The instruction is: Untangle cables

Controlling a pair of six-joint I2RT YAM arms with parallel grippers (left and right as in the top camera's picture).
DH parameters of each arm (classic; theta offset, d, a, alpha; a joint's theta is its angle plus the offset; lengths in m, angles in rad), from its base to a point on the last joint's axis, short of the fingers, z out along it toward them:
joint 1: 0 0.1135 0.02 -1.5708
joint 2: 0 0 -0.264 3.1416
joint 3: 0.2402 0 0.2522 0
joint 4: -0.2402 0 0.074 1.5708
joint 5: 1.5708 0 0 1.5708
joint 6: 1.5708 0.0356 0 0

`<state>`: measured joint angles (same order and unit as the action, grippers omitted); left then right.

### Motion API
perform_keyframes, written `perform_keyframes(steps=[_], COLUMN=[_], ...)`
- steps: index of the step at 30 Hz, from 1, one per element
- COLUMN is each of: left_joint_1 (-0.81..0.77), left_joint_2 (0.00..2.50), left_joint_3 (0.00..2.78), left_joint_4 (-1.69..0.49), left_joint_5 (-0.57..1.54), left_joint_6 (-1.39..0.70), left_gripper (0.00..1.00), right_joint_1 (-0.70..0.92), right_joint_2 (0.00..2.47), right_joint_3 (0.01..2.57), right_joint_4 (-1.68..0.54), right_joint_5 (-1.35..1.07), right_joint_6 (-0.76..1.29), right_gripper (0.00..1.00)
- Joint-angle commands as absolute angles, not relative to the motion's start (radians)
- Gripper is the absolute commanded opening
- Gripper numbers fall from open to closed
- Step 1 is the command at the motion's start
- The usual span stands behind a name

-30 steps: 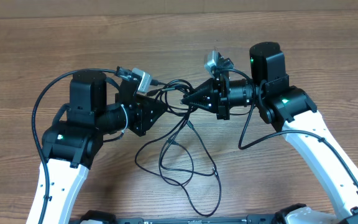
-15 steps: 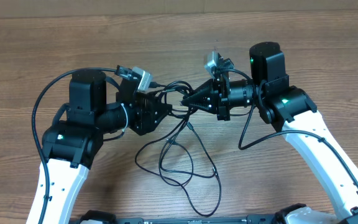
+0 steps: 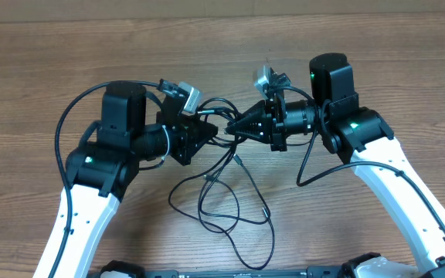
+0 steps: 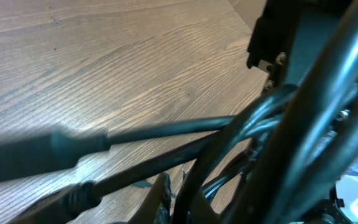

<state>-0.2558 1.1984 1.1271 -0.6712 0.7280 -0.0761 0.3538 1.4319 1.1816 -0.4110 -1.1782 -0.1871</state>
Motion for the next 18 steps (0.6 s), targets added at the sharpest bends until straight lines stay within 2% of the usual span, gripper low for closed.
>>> perform_keyframes(steps=[1,9,16,17,18], left_joint_1=[-0.262,-0.262,-0.262,-0.262,-0.262], left_joint_2=[1.217,1.215,1.215,1.215,1.215], left_joint_3=[1.148,1.148,1.148,1.148,1.148], left_joint_4=[-0.669,-0.669,-0.679,-0.679,-0.679], left_joint_5=[0.738,0.743,0.751,0.752,0.752], left_joint_6=[-0.075,-0.075,-0.051,-0.051,-0.051], left_gripper=[0.04,0.04,0.04,0.04,0.04], right_joint_1=[0.354,0.352,0.352,0.352,0.352], right_joint_2=[1.423,1.423,1.423,1.423,1.423], right_joint_3=[1.178,1.178,1.178,1.178,1.178], right_joint_4=[-0.405,-0.408,-0.490,-0.507,-0.525], right_joint_5=[-1.213,-1.139,-0.850,-0.810,-0.776], right_joint_6=[-0.184,-0.183,-0.183,-0.183,-0.183], right_gripper=[0.04,0.04,0.04,0.19,0.26])
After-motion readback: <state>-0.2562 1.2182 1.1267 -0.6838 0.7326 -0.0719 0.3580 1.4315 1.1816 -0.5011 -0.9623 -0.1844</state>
